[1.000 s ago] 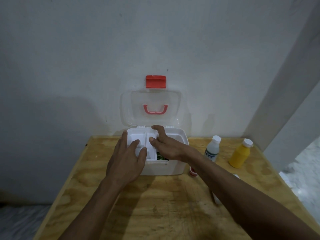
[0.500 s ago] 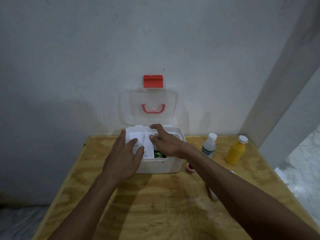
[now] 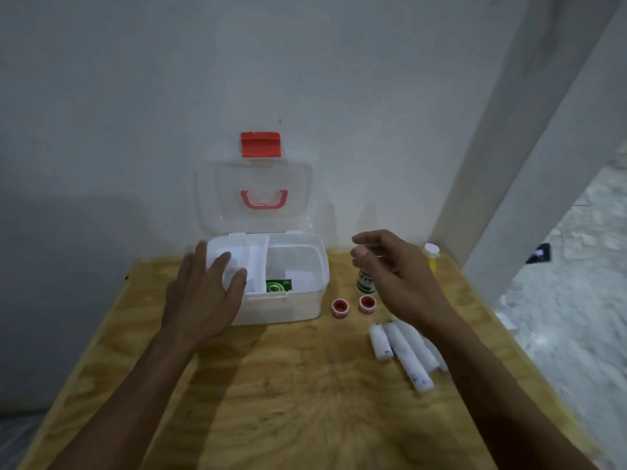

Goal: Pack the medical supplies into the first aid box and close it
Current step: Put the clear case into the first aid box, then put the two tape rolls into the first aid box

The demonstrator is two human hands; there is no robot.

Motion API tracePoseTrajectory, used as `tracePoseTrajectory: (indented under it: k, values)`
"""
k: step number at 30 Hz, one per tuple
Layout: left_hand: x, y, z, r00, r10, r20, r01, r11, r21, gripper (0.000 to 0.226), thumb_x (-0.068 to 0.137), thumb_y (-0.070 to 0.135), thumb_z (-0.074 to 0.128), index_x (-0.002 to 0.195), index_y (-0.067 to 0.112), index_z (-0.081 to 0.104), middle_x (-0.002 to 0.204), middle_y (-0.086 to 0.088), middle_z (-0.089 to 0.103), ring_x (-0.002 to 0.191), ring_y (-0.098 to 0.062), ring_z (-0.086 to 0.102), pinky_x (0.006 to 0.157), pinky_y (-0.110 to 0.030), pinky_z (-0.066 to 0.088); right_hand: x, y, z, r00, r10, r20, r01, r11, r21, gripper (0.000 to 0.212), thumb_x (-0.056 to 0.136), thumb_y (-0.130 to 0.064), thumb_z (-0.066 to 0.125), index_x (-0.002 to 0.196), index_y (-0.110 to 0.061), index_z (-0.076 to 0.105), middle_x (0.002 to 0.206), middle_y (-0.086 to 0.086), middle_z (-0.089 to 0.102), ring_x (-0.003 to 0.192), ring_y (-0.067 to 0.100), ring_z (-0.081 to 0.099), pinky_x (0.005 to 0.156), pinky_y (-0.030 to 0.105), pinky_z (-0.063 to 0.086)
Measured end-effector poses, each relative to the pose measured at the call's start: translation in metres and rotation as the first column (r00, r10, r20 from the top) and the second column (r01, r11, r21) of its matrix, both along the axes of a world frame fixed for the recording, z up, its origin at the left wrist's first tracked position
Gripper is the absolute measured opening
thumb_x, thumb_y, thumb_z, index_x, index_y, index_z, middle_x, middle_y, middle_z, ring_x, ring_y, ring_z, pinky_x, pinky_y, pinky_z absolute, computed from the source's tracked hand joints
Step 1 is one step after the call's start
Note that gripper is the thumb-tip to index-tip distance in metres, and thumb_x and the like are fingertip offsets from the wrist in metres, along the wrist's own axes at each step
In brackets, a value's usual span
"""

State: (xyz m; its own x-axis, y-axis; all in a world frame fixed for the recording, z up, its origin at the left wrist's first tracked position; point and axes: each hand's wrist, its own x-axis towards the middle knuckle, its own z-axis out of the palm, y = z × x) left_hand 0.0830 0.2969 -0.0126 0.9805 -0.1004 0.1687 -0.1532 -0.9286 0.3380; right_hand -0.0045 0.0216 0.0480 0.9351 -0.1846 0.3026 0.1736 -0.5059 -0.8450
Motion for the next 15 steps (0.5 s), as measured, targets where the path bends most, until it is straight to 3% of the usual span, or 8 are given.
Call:
tracePoseTrajectory:
  k: [3, 5, 7, 10, 15]
  values:
    - [-0.014, -0.008, 0.007, 0.975, 0.064, 0.214, -0.057, 0.998, -0.036, 0.063, 0.093, 0.059, 0.031, 0.143, 0.021, 0.039, 0.158, -0.012, 0.023, 0.145, -0.032, 0.02, 0.114, -0.055, 0.02, -0.021, -0.018, -0.023, 0.987, -0.155, 0.038, 0.156, 0.987, -0.026, 0.013, 0.094, -0.02, 0.064, 0.106, -0.019, 0.069, 0.094, -0.015, 0.071, 0.088, -0.007, 0.065, 0.072, 0.007, 0.046]
    - [-0.035, -0.022, 0.013, 0.89, 0.073, 0.451, 0.007, 0.985, -0.174, 0.055, 0.09, 0.048, 0.046, 0.131, 0.012, 0.054, 0.14, -0.018, 0.046, 0.13, -0.035, 0.04, 0.106, -0.051, 0.034, -0.028, -0.024, -0.042, 0.968, -0.249, 0.037, 0.251, 0.966, -0.063, 0.012, 0.091, -0.02, 0.067, 0.103, -0.021, 0.069, 0.095, -0.017, 0.07, 0.088, -0.01, 0.062, 0.073, 0.003, 0.042]
    - [-0.062, -0.044, 0.011, 0.807, 0.066, 0.587, 0.117, 0.956, -0.268, 0.041, 0.088, 0.036, 0.057, 0.117, 0.008, 0.064, 0.12, -0.017, 0.057, 0.112, -0.034, 0.051, 0.094, -0.046, 0.043, -0.03, -0.026, -0.06, 0.947, -0.322, 0.016, 0.322, 0.942, -0.094, 0.015, 0.089, -0.023, 0.069, 0.104, -0.024, 0.069, 0.099, -0.015, 0.07, 0.091, -0.006, 0.062, 0.077, 0.006, 0.042]
    - [-0.097, -0.086, -0.006, 0.865, -0.039, 0.5, 0.252, 0.895, -0.367, 0.025, 0.086, 0.026, 0.064, 0.106, 0.012, 0.067, 0.106, -0.007, 0.061, 0.1, -0.023, 0.055, 0.086, -0.038, 0.05, -0.025, -0.022, -0.08, 0.933, -0.359, -0.036, 0.351, 0.926, -0.141, 0.023, 0.087, -0.026, 0.072, 0.109, -0.021, 0.072, 0.107, -0.008, 0.071, 0.102, 0.008, 0.062, 0.084, 0.021, 0.041]
    - [-0.105, -0.138, -0.043, 0.976, -0.133, 0.172, 0.195, 0.888, -0.418, 0.029, 0.092, 0.036, 0.056, 0.118, 0.027, 0.062, 0.115, 0.008, 0.061, 0.108, -0.01, 0.054, 0.093, -0.026, 0.046, -0.014, -0.014, -0.098, 0.919, -0.392, -0.042, 0.375, 0.901, -0.219, 0.025, 0.085, -0.041, 0.069, 0.105, -0.028, 0.074, 0.105, -0.009, 0.075, 0.1, 0.01, 0.066, 0.094, 0.041, 0.049]
